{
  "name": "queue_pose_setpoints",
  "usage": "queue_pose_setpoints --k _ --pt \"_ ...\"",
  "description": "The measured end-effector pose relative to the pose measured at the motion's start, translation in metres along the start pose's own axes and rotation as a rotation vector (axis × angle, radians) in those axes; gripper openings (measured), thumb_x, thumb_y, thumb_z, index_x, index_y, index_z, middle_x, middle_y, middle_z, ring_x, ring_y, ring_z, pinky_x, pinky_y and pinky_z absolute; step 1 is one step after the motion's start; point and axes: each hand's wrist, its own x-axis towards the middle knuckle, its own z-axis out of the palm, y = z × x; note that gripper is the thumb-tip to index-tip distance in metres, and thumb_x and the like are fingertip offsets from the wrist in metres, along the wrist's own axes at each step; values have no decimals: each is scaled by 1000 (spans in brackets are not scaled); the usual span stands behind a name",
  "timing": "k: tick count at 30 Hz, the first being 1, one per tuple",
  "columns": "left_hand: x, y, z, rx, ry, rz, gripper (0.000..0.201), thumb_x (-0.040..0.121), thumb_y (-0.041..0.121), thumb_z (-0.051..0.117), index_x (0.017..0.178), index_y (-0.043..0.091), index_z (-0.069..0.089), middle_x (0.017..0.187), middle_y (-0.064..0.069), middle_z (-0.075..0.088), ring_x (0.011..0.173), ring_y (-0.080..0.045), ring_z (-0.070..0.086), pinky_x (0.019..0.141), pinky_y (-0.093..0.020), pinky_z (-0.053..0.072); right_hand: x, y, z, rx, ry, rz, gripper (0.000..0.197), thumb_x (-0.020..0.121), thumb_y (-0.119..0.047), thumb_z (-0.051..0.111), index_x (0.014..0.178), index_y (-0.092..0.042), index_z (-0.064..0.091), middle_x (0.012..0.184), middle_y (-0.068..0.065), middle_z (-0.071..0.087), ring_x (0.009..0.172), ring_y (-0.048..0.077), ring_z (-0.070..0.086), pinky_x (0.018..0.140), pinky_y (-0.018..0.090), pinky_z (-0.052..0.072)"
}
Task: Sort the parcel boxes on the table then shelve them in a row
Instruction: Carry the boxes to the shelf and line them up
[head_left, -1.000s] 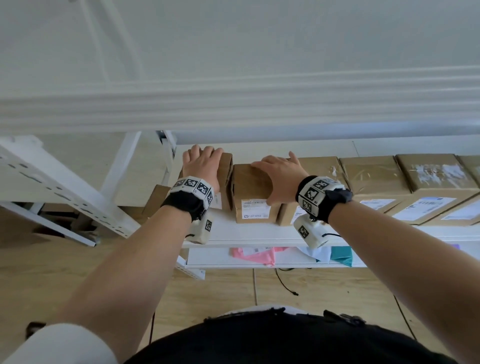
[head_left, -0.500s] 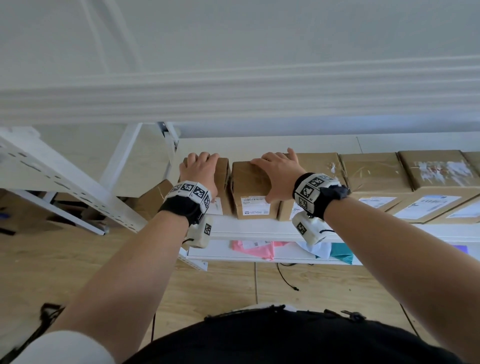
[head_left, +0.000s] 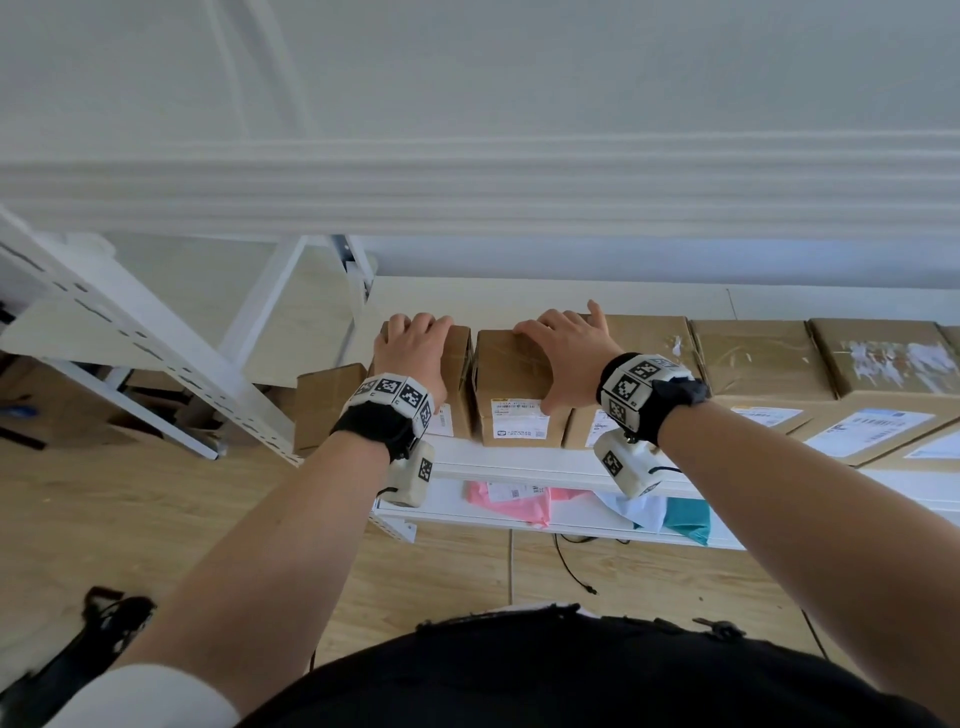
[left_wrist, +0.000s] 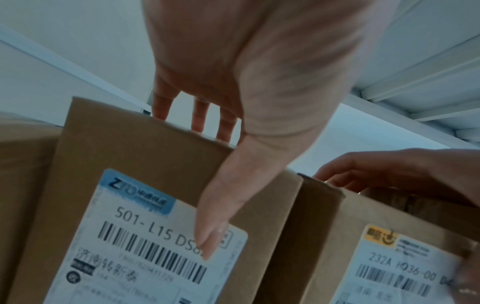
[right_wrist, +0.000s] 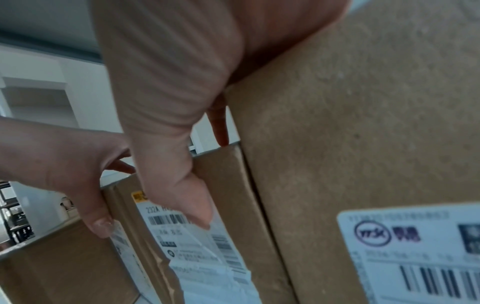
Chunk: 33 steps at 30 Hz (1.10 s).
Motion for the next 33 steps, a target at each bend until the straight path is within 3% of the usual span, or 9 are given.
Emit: queue_pose_setpoints --k 5,11,16,19,21,24,28,33 --pt "0 6 -1 -20 -10 -25 98 66 14 83 147 28 29 147 3 36 134 -29 29 106 -44 37 -1 0 1 -24 13 3 107 57 -54 80 147 -32 26 137 0 43 130 26 42 117 64 3" --pt "-3 1 -2 -41 -33 -51 104 63 22 89 147 29 29 146 4 37 133 -28 29 104 -45 38 1 1 1 -6 12 20 109 56 -54 82 147 -33 26 138 -1 42 130 26 42 117 63 6" --pt "-4 6 -5 -64 -42 -29 101 67 15 81 150 28 24 150 4 34 135 -29 27 108 -48 34 -1 -2 2 -45 9 19 110 56 -54 81 147 -34 23 141 -1 40 131 26 41 116 65 5" --pt "-5 0 -7 -84 -92 -6 125 62 29 90 156 28 7 161 4 18 142 -33 17 116 -50 24 -1 -4 -1 -115 -25 34 127 52 -67 81 153 -34 11 153 3 27 141 30 27 114 69 -2" --pt "-8 -9 -8 -104 -125 -14 148 55 35 94 155 30 -15 165 3 -8 149 -37 -1 119 -55 5 1 -12 -8 -151 -9 28 139 46 -82 73 155 -35 1 160 6 12 147 35 12 113 69 -8" --pt "-15 -28 -13 -103 -143 -45 161 51 40 96 148 32 -33 159 0 -31 148 -36 -22 116 -59 -11 14 -40 -23 -150 72 -28 139 48 -93 61 156 -33 -2 163 8 4 149 37 5 114 68 -8" --pt "-28 -64 -19 -74 -240 -122 163 49 41 96 147 34 -34 158 0 -33 147 -33 -24 117 -57 -12 39 -93 -26 -45 89 -96 125 61 -81 67 157 -31 5 163 8 8 149 36 9 116 66 -6" --pt "-41 -105 -5 -38 -374 -159 156 54 31 95 152 31 -27 161 -5 -28 148 -37 -19 120 -55 -8 68 -132 -13 -77 -34 -149 121 65 -67 77 156 -27 9 160 10 19 146 37 20 116 65 -1"
